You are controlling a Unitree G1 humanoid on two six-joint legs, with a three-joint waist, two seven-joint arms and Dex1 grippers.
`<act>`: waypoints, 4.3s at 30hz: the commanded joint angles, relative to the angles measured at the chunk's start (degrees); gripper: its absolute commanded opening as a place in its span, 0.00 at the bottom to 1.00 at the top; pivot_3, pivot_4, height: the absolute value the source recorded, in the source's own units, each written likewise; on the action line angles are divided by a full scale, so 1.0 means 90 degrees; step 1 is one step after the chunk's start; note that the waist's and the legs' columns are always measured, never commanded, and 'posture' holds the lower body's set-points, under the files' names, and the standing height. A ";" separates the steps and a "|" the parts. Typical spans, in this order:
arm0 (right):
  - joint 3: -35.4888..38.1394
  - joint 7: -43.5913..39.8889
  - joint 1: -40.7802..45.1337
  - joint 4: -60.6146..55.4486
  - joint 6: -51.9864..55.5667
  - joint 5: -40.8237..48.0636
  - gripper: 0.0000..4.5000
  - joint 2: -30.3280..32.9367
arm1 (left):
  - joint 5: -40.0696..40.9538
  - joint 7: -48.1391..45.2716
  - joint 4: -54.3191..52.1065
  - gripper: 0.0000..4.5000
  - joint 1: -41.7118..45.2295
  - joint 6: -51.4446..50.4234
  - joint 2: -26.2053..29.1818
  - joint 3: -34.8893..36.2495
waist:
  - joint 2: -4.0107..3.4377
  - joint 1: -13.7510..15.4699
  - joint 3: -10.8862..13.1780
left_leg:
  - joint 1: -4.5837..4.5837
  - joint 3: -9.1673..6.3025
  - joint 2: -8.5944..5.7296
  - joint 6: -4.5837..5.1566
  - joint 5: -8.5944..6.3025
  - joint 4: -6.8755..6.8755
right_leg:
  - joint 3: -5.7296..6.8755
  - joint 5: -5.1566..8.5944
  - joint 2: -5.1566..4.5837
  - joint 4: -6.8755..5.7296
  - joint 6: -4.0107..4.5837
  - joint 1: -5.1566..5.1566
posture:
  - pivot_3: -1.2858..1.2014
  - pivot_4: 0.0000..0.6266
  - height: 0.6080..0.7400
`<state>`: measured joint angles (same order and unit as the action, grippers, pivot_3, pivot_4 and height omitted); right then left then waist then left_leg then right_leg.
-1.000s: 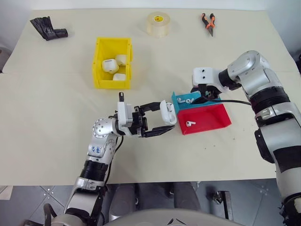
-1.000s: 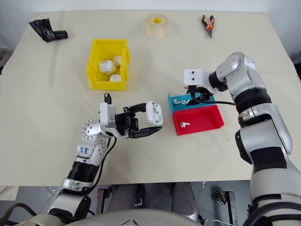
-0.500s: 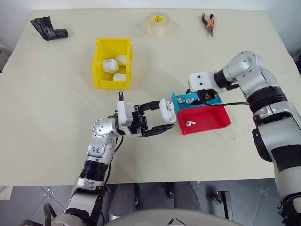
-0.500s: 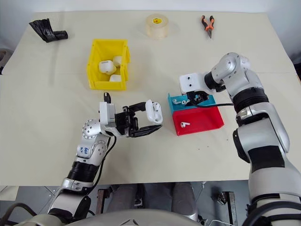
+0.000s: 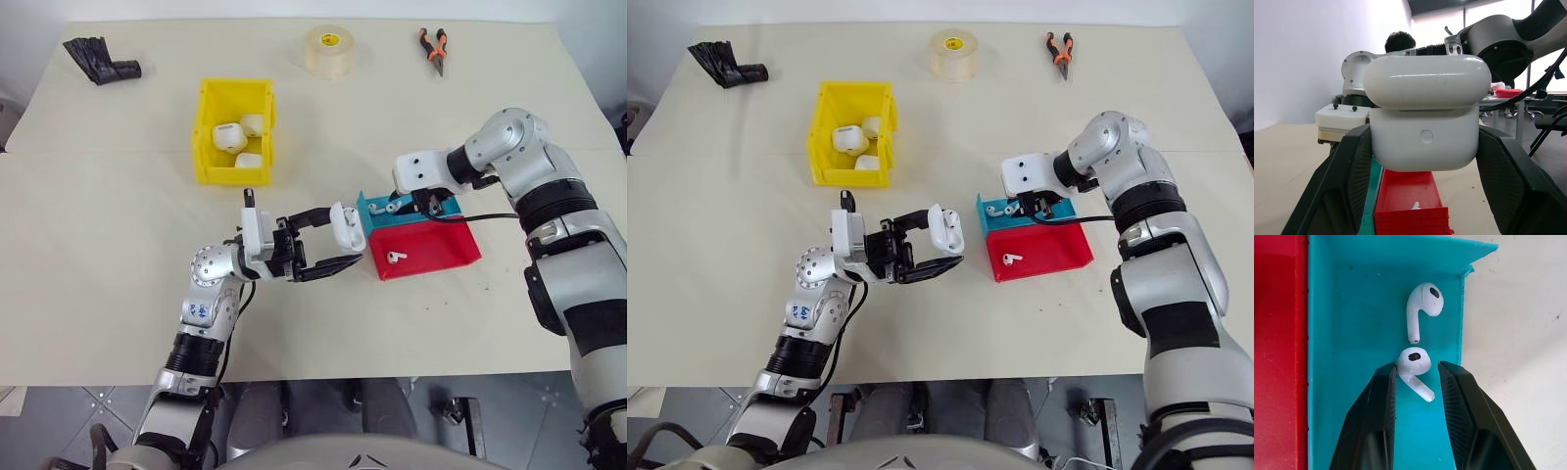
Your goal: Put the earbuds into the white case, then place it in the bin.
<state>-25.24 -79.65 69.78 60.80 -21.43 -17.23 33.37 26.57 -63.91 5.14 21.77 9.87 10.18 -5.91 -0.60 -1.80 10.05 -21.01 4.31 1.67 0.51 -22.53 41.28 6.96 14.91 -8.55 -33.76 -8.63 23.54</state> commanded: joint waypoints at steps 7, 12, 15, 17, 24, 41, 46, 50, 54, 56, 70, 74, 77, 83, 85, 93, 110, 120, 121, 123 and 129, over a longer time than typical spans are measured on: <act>0.0038 -0.0089 -0.0220 -0.0021 -0.0292 -0.0071 0.30 -0.0093 | 0.0087 0.0029 -0.0282 0.62 0.0048 -0.0010 -0.0007 0.0007 | 0.0000 -0.0003 0.0000 | 0.0001 0.0000 0.0000 0.0000 0.0000 0.0000 | 0.0000 0.0000 0.0000 0.0000 0.0000 0.0000 | 0.52 0.24 1.00; 0.0068 -0.0100 -0.0256 -0.0044 -0.0248 -0.0066 0.11 -0.0079 | 0.0083 0.0048 -0.0289 0.62 0.0056 -0.0025 -0.0013 0.0010 | 0.0000 -0.0003 0.0000 | 0.0002 0.0000 0.0000 0.0000 0.0000 0.0000 | -0.0001 0.0000 0.0000 -0.0001 0.0000 -0.0001 | 0.52 0.24 1.00; 0.0148 -0.0019 -0.0276 -0.0082 -0.0169 -0.0018 0.11 -0.0067 | 0.0084 0.0049 -0.0291 0.62 0.0053 -0.0030 -0.0011 0.0007 | 0.0000 -0.0002 0.0000 | 0.0003 0.0000 0.0000 0.0000 0.0000 0.0000 | 0.0000 0.0000 0.0000 -0.0001 0.0000 -0.0003 | 0.52 0.24 1.00; 0.0209 -0.0014 -0.0292 -0.0136 -0.0131 0.0023 0.11 -0.0037 | 0.0089 0.0043 -0.0290 0.62 0.0061 -0.0041 -0.0008 0.0004 | 0.0000 -0.0002 0.0000 | 0.0003 0.0000 0.0000 0.0000 0.0000 0.0000 | 0.0000 0.0000 0.0000 -0.0001 0.0000 -0.0003 | 0.52 0.24 1.00; 0.1096 -0.0301 -0.0632 -0.1130 0.0969 0.0954 0.11 0.0327 | 0.0111 0.0024 -0.0269 0.62 0.0133 -0.0093 0.0017 0.0028 | 0.0000 0.0023 0.0000 | -0.0005 -0.0001 0.0000 0.0000 0.0000 0.0002 | 0.0000 0.0000 -0.0001 0.0000 0.0000 0.0000 | 0.52 0.24 1.00; 0.3293 0.0172 -0.4368 -0.6535 0.4665 0.3234 0.11 0.2041 | 0.0131 -0.0480 0.0388 0.62 0.0785 -0.0237 0.0008 -0.0025 | -0.0006 0.0202 0.0004 | -0.0010 -0.0004 -0.0002 0.0001 0.0000 0.0007 | 0.0006 0.0000 -0.0001 0.0003 0.0000 0.0000 | 0.52 0.24 1.00; 0.3952 0.0636 -0.5121 -0.7558 0.5392 0.4072 0.11 0.1930 | 0.0052 -0.0524 0.0637 0.62 0.1004 -0.0191 -0.0197 -0.0067 | -0.0005 0.0251 0.0004 | -0.0009 -0.0004 -0.0003 0.0001 0.0000 0.0013 | 0.0003 0.0000 -0.0001 0.0000 0.0000 0.0000 | 0.52 0.24 1.00; 0.4438 0.1126 -0.5212 -0.8241 0.6367 0.5126 0.11 0.1657 | 0.0011 -0.0556 0.0769 0.62 0.1095 -0.0185 -0.0313 -0.0111 | -0.0005 0.0283 0.0005 | -0.0009 -0.0004 -0.0003 0.0001 0.0000 0.0014 | 0.0002 0.0000 -0.0001 -0.0001 0.0000 0.0000 | 0.52 0.24 1.00; 0.5006 0.1857 -0.4996 -0.8627 0.7709 0.6507 0.11 0.1328 | -0.0017 -0.0623 0.0882 0.62 0.1192 -0.0208 -0.0350 -0.0161 | -0.0004 0.0327 0.0005 | -0.0010 -0.0006 -0.0003 0.0001 -0.0001 0.0016 | 0.0001 0.0000 -0.0001 -0.0001 0.0000 0.0000 | 0.52 0.24 1.00; 0.5282 0.2279 -0.4887 -0.8738 0.8367 0.7266 0.11 0.1178 | -0.0026 -0.0640 0.0978 0.62 0.1274 -0.0201 -0.0361 -0.0167 | -0.0004 0.0351 0.0005 | -0.0010 -0.0007 -0.0003 0.0001 -0.0001 0.0016 | 0.0001 0.0000 -0.0001 -0.0002 0.0000 0.0000 | 0.52 0.24 1.00; 0.5461 0.5533 -0.5528 -0.9434 0.9517 1.1669 0.11 0.0050 | -0.0190 -0.0573 0.1335 0.62 0.1623 -0.0048 -0.0584 -0.0223 | -0.0004 0.0363 0.0004 | -0.0015 -0.0010 -0.0006 0.0003 -0.0002 0.0016 | 0.0003 -0.0001 -0.0001 -0.0002 0.0001 -0.0001 | 0.52 0.24 1.00; 0.5254 0.5815 -0.5797 -0.9580 0.9265 1.1905 0.11 0.0012 | -0.0221 -0.0551 0.1313 0.62 0.1631 -0.0039 -0.0631 -0.0220 | -0.0004 0.0359 0.0004 | -0.0014 -0.0010 -0.0005 0.0003 -0.0002 0.0016 | 0.0003 -0.0001 0.0000 -0.0002 0.0001 0.0000 | 0.52 0.24 1.00; 0.5176 0.5867 -0.5937 -0.9590 0.9094 1.1974 0.11 0.0064 | -0.0210 -0.0538 0.1296 0.62 0.1630 -0.0048 -0.0631 -0.0195 | -0.0004 0.0367 0.0004 | -0.0014 -0.0010 -0.0005 0.0004 -0.0002 0.0016 | 0.0003 -0.0001 -0.0001 -0.0001 0.0001 0.0000 | 0.52 0.24 1.00; 0.5118 0.5766 -0.6185 -0.9491 0.8830 1.1802 0.11 0.0154 | -0.0140 -0.0547 0.1246 0.62 0.1622 -0.0062 -0.0635 -0.0162 | -0.0004 0.0365 0.0004 | -0.0014 -0.0010 -0.0005 0.0004 -0.0002 0.0016 | 0.0002 -0.0001 0.0000 -0.0001 0.0001 0.0000 | 0.52 0.24 1.00; 0.5096 0.5699 -0.6248 -0.9459 0.8774 1.1730 0.11 0.0171 | -0.0126 -0.0548 0.1233 0.62 0.1618 -0.0064 -0.0640 -0.0156 | -0.0004 0.0366 0.0004 | -0.0014 -0.0010 -0.0005 0.0004 -0.0002 0.0016 | 0.0002 -0.0001 0.0000 -0.0001 0.0001 0.0000 | 0.52 0.24 1.00; 0.4785 0.5472 -0.6417 -0.9511 0.8483 1.1222 0.11 0.0143 | -0.0114 -0.0543 0.1200 0.62 0.1618 -0.0077 -0.0643 -0.0153 | -0.0004 0.0366 0.0004 | -0.0014 -0.0010 -0.0005 0.0005 -0.0003 0.0015 | 0.0002 -0.0001 0.0000 0.0000 0.0001 0.0000 | 0.52 0.24 1.00; 0.4490 0.5319 -0.6632 -0.9285 0.8271 1.0570 0.19 0.0415 | -0.0068 -0.0498 0.1139 0.62 0.1589 -0.0101 -0.0686 -0.0118 | -0.0004 0.0367 0.0004 | -0.0013 -0.0010 -0.0005 0.0006 -0.0003 0.0015 | 0.0002 -0.0001 0.0000 0.0000 0.0001 0.0000 | 0.52 0.24 1.00; 0.4763 0.4570 -0.6552 -0.9199 0.7866 0.9927 0.85 0.0814 | 0.0018 -0.0677 0.0782 0.62 0.1368 -0.0456 -0.0360 -0.0068 | -0.0004 0.0370 0.0004 | -0.0015 -0.0010 -0.0005 0.0006 -0.0003 0.0015 | 0.0002 -0.0001 0.0000 0.0001 0.0001 0.0000 | 0.52 0.24 1.00; 0.4789 0.4473 -0.6602 -0.9169 0.7771 0.9719 0.85 0.0898 | 0.0021 -0.0682 0.0704 0.62 0.1324 -0.0529 -0.0269 -0.0048 | -0.0003 0.0367 0.0004 | -0.0013 -0.0009 -0.0005 0.0006 -0.0003 0.0014 | 0.0001 -0.0001 -0.0001 0.0001 0.0001 0.0000 | 0.52 0.24 1.00; 0.4546 0.3730 -0.6897 -0.9225 0.7056 0.8609 0.85 0.1354 | -0.0067 -0.0712 0.0499 0.62 0.1196 -0.0712 0.0084 -0.0027 | -0.0004 0.0366 0.0004 | -0.0013 -0.0009 -0.0005 0.0006 -0.0003 0.0013 | 0.0001 -0.0001 0.0000 0.0002 0.0001 0.0000 | 0.52 0.24 1.00; 0.4137 0.2310 -0.7128 -0.8871 0.5165 0.6626 0.81 0.1841 | -0.0248 -0.0768 -0.0053 0.62 0.0929 -0.1296 0.1051 -0.0144 | -0.0003 0.0354 0.0005 | -0.0008 -0.0003 -0.0005 0.0006 -0.0003 0.0011 | -0.0005 -0.0001 0.0000 0.0002 0.0000 0.0000 | 0.52 0.24 1.00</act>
<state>11.49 -55.84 5.18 -18.93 29.24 44.66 49.10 24.50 -70.77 8.01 30.27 -1.00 19.10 -6.95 -0.63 1.39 10.09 -21.08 4.29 1.63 0.57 -22.56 41.38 6.91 14.90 -8.55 -33.75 -8.63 23.54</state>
